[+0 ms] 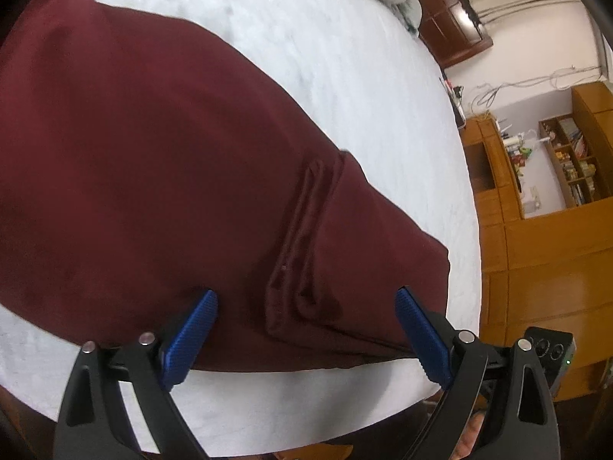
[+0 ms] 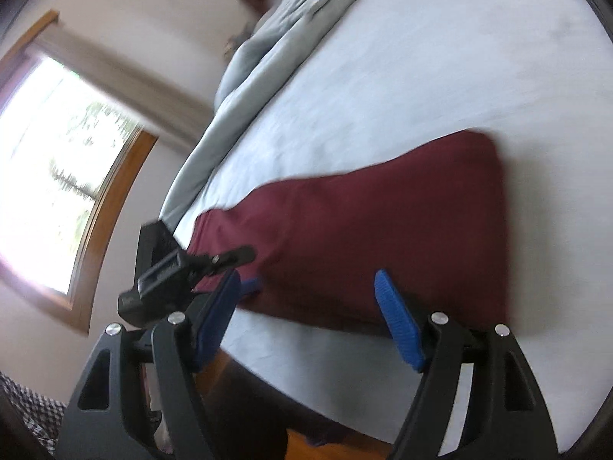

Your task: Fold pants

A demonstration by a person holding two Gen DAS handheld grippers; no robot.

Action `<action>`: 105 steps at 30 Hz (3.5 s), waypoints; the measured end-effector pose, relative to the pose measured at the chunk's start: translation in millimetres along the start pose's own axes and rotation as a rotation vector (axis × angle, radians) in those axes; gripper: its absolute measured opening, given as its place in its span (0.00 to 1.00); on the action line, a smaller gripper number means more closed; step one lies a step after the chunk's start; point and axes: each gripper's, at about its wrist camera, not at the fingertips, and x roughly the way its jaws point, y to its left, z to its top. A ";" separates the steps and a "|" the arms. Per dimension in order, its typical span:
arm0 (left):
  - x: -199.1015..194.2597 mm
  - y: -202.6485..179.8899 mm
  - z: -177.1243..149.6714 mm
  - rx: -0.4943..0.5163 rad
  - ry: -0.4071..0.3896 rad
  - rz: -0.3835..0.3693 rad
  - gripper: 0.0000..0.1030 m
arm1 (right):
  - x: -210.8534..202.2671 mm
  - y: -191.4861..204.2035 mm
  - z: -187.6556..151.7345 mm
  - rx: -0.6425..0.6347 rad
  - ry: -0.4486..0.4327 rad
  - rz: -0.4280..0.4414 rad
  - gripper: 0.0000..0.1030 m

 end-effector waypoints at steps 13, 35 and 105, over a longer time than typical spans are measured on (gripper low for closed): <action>25.9 -5.1 4.4 -0.030 0.042 0.003 0.32 | -11.5 -31.9 -11.0 0.061 -0.040 -0.081 0.71; -21.9 40.4 -12.4 -0.011 -0.129 0.065 0.28 | 49.7 -85.0 -11.0 0.284 0.147 0.012 0.56; -172.1 126.8 -14.6 -0.230 -0.402 0.184 0.61 | 37.3 0.4 -7.9 0.005 0.123 -0.182 0.59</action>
